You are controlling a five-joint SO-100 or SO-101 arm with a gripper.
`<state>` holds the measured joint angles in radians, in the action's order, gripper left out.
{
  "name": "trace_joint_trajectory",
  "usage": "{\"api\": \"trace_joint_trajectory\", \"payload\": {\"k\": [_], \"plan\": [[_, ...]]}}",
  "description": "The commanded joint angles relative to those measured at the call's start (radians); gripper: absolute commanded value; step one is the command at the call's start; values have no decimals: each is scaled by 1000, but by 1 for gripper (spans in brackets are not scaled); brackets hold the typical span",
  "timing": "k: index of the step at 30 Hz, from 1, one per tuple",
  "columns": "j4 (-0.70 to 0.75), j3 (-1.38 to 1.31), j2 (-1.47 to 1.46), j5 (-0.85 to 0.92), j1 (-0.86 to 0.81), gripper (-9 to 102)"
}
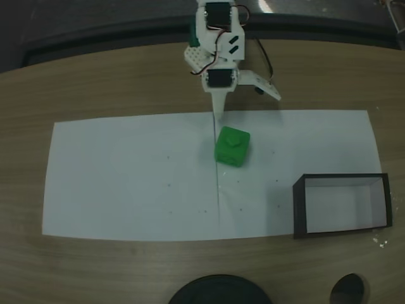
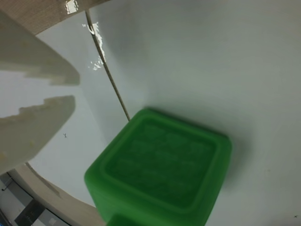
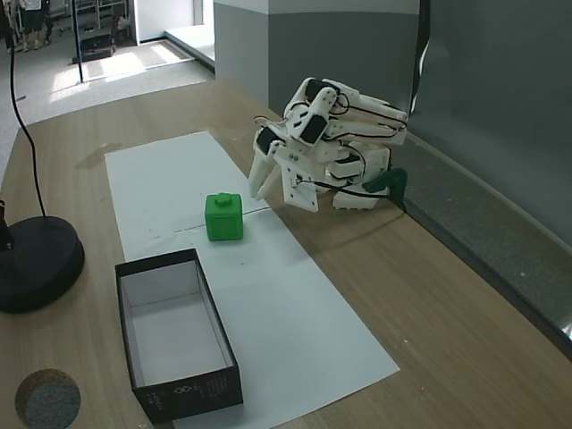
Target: Grab a green square and put it in the box.
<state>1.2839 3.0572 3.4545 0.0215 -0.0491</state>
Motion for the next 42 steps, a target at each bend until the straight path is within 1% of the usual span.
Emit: {"api": "trace_joint_trajectory", "payload": {"k": [1, 30, 33, 38, 40, 42], "plan": [[11, -57, 20, -5, -3, 0], [-3, -55, 20, -3, -5, 0], [-51, -48, 20, -2, -8, 0], [-190, -49, 20, -2, -25, 1], [-252, -63, 20, -2, -66, 3], [-313, -80, 20, -2, -103, 9]]}}
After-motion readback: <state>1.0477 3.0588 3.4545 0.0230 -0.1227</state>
